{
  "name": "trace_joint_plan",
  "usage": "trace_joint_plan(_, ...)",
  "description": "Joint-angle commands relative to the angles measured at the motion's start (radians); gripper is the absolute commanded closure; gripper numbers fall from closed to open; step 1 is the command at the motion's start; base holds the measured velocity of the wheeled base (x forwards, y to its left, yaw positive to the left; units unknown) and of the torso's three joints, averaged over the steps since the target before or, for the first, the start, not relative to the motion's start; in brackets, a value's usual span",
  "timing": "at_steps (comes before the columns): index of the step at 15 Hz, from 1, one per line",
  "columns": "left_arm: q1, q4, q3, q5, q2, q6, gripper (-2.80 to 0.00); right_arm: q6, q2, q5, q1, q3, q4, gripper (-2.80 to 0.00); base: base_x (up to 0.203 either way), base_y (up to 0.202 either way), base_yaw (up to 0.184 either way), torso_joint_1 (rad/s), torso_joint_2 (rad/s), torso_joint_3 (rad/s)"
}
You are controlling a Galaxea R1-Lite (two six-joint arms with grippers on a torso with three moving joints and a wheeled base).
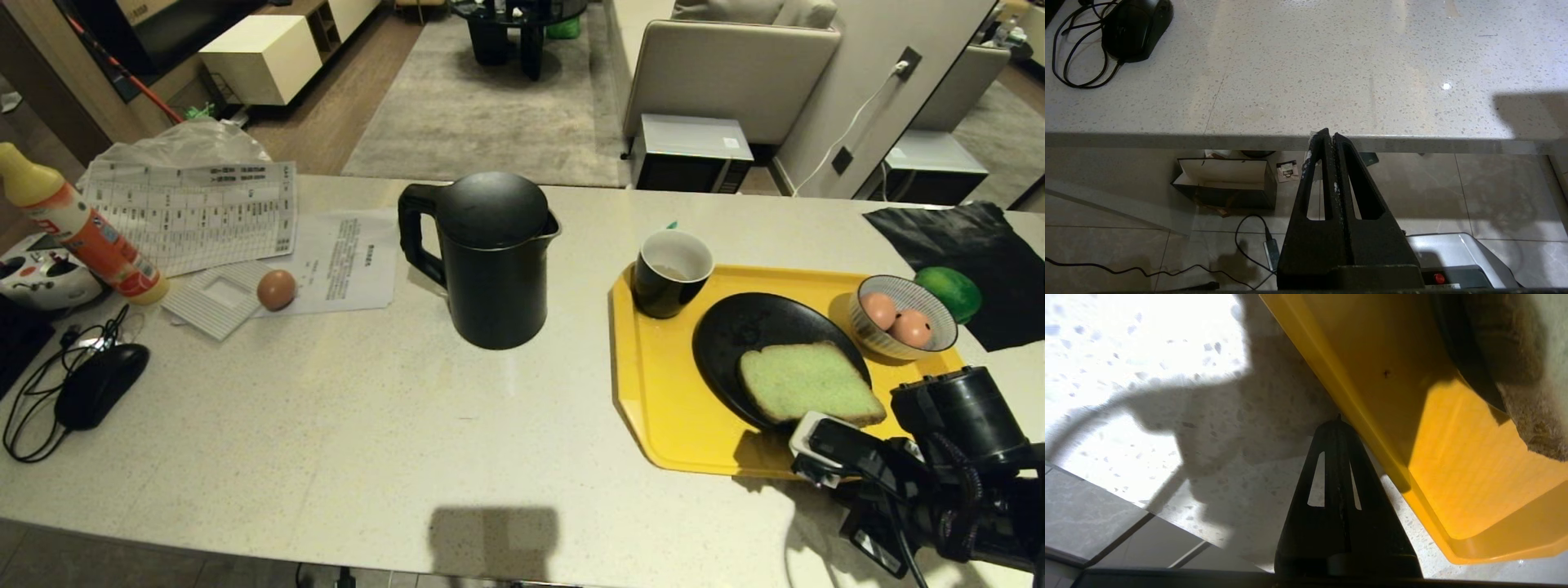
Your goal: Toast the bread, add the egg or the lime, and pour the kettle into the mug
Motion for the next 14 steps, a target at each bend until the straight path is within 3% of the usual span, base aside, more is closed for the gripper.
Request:
trace_joint_plan(1,0.000,0.000,0.000,0.000,0.000,0.000,0.00,-0.003,0.009,0.001,0.013,-0.003,0.001,0.00,0.000,0.000,0.000,0.000,0.00,0.000)
trace_joint_plan(8,0.000,0.000,0.000,0.000,0.000,0.000,0.00,-0.001,0.050,0.002,0.015,0.010,-0.147,0.00,0.000,0.000,0.000,0.000,0.00,0.000)
trace_joint_plan(14,0.000,0.000,0.000,0.000,0.000,0.000,0.00,0.027,0.061,0.004,0.033,0.001,-0.157,0.00,0.000,0.000,0.000,0.000,0.00,0.000)
